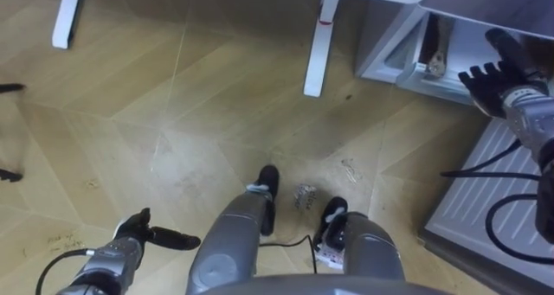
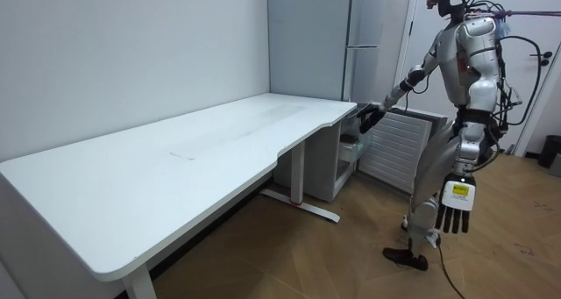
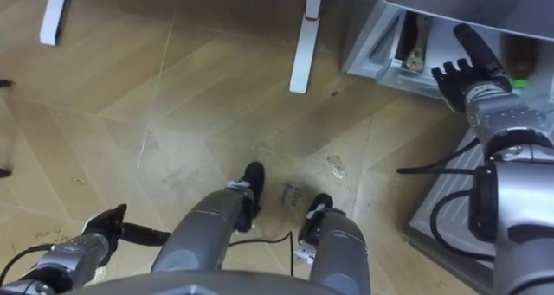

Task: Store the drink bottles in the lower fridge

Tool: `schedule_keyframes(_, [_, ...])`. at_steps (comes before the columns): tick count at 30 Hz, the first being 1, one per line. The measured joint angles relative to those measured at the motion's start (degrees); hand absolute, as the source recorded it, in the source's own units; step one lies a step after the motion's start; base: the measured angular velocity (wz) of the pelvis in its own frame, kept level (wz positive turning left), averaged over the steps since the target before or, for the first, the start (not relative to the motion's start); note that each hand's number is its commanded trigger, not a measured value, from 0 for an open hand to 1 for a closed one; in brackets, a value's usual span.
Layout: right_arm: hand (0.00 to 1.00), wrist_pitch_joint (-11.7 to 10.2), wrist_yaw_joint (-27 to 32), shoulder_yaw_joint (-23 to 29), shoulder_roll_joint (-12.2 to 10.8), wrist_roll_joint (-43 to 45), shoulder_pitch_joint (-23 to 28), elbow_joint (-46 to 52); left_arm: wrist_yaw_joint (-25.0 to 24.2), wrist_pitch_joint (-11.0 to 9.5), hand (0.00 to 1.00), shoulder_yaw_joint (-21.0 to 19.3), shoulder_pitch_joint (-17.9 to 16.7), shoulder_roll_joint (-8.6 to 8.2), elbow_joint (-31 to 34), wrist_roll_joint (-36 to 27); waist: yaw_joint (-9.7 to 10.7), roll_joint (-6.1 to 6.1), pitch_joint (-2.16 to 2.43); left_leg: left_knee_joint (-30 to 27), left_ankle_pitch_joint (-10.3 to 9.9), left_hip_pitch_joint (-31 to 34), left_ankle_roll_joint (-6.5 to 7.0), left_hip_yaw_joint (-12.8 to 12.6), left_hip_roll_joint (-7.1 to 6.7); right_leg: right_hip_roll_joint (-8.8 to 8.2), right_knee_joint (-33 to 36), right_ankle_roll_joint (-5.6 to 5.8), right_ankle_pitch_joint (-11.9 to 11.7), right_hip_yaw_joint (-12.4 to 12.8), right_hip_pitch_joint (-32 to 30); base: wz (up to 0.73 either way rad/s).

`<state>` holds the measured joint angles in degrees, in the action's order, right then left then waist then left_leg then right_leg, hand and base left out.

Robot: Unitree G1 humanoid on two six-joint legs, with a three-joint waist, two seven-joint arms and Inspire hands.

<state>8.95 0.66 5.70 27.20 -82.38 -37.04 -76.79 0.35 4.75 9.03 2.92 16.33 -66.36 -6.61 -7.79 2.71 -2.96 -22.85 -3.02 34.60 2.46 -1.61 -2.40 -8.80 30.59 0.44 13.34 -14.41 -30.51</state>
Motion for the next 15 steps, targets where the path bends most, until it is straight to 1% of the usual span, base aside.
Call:
schedule_keyframes(4, [0.00, 0.35, -1.22, -0.10, 0.01, 0.17, 0.85, 0.08, -1.42, -0.05, 0.00, -0.14, -0.10, 0.89, 0.02, -0.08, 0.19, -0.03, 0.05, 0.31, -0.04, -1.22, -0.12, 0.37, 0.77, 1.06, -2.36, -0.21, -0.92, -0.76, 2.28, 0.00])
schedule_keyframes(8, [0.00, 0.31, -2.66, -0.02, 0.02, 1.70, 2.09, 0.60, -2.71, -0.07, 0.00, -2.12, -0.46, 0.89, 0.11, -0.15, 1.36, -0.18, 0.36, 1.06, -0.04, -3.28, -0.10, 0.72, 0.79, 1.41, -4.39, 0.06, -1.62, -1.22, 5.03, 0.02])
schedule_keyframes(9, [0.00, 0.17, -3.20, -0.02, 0.04, 1.97, 2.94, 0.77, -2.72, -0.14, 0.00, -2.12, -0.47, 0.89, 0.11, -0.20, 1.51, -0.18, 0.76, 1.27, -0.04, -3.88, -0.09, 0.89, 0.82, 1.63, -5.26, 0.17, -1.94, -1.33, 5.95, 0.03])
schedule_keyframes(10, [0.00, -0.05, -3.57, -0.02, 0.05, 1.97, 3.57, 0.88, -2.71, -0.20, 0.00, -2.13, -0.50, 0.89, 0.11, -0.33, 1.57, -0.18, 1.02, 1.36, -0.06, -4.19, -0.07, 0.92, 0.87, 1.76, -5.80, 0.20, -2.09, -1.41, 6.45, 0.04])
schedule_keyframes(11, [0.00, -0.83, -4.88, 0.07, 0.07, 1.82, 5.18, 1.05, -2.75, -0.39, 0.00, -2.15, -0.60, 0.88, 0.20, -0.67, 1.73, -0.25, 1.27, 1.70, -0.09, -5.28, -0.04, 1.08, 0.93, 2.05, -7.06, 0.33, -2.45, -1.68, 8.15, 0.08])
schedule_keyframes(12, [0.00, -1.59, -5.78, 0.08, 0.06, 1.89, 6.82, 1.23, -2.82, -0.55, 0.00, -2.14, -1.04, 0.88, 0.54, -0.76, 2.19, -0.41, 1.75, 2.16, -0.18, -6.50, -0.01, 1.36, 0.89, 2.26, -8.47, 0.49, -2.79, -2.10, 9.90, 0.11])
schedule_keyframes(13, [0.00, -1.84, -6.12, 0.08, 0.06, 1.98, 7.53, 1.35, -2.91, -0.65, 0.00, -2.15, -1.28, 0.87, 0.68, -0.75, 2.64, -0.57, 2.03, 2.49, -0.19, -7.04, 0.01, 1.55, 0.86, 2.36, -9.27, 0.61, -3.02, -2.37, 10.74, 0.07])
schedule_keyframes(14, [0.00, -2.15, -7.22, 0.08, 0.06, 2.26, 9.18, 2.12, -3.10, -0.94, 0.00, -2.15, -1.48, 0.87, 0.69, -0.72, 3.02, -0.54, 2.22, 3.58, -0.16, -8.68, 0.02, 1.53, 0.79, 2.50, -10.58, 0.79, -3.41, -2.30, 12.33, 0.00])
schedule_keyframes(15, [0.00, -2.17, -7.70, 0.08, 0.06, 2.40, 9.91, 2.58, -3.10, -1.10, 0.00, -2.15, -1.62, 0.86, 0.68, -0.73, 3.09, -0.53, 2.22, 4.02, -0.15, -9.49, 0.03, 1.43, 0.79, 2.61, -11.20, 0.87, -3.61, -2.04, 13.10, -0.15])
